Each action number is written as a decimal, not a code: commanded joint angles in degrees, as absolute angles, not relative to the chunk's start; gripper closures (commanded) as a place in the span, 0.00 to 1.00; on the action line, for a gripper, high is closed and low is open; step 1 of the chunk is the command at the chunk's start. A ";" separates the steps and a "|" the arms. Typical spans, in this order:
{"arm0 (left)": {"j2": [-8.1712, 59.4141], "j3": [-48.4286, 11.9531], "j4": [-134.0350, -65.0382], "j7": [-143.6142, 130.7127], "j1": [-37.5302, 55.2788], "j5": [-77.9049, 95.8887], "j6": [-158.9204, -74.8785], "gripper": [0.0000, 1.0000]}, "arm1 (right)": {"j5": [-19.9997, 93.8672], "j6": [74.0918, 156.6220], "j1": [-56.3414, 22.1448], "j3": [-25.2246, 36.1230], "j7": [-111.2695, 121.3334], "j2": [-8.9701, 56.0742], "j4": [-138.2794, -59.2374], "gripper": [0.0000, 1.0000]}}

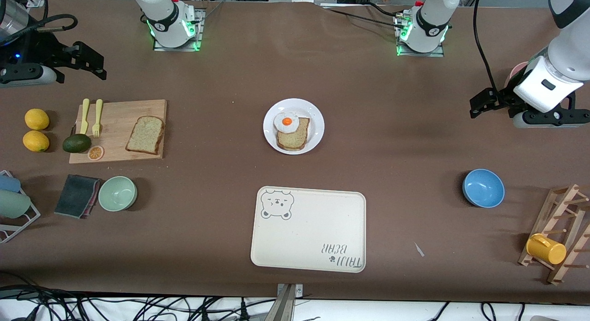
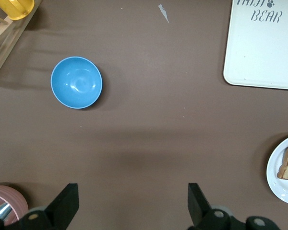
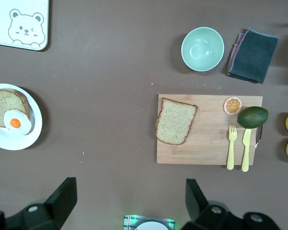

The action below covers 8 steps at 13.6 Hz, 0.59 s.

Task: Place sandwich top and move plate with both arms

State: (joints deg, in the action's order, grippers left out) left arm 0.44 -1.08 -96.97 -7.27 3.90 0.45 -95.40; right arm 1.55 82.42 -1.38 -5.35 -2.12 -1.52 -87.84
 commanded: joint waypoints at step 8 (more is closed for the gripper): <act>0.62 -1.32 -96.24 -7.21 3.78 -1.41 -95.27 0.00 | 1.32 81.65 -1.93 -4.75 -2.99 -1.67 -87.45 0.00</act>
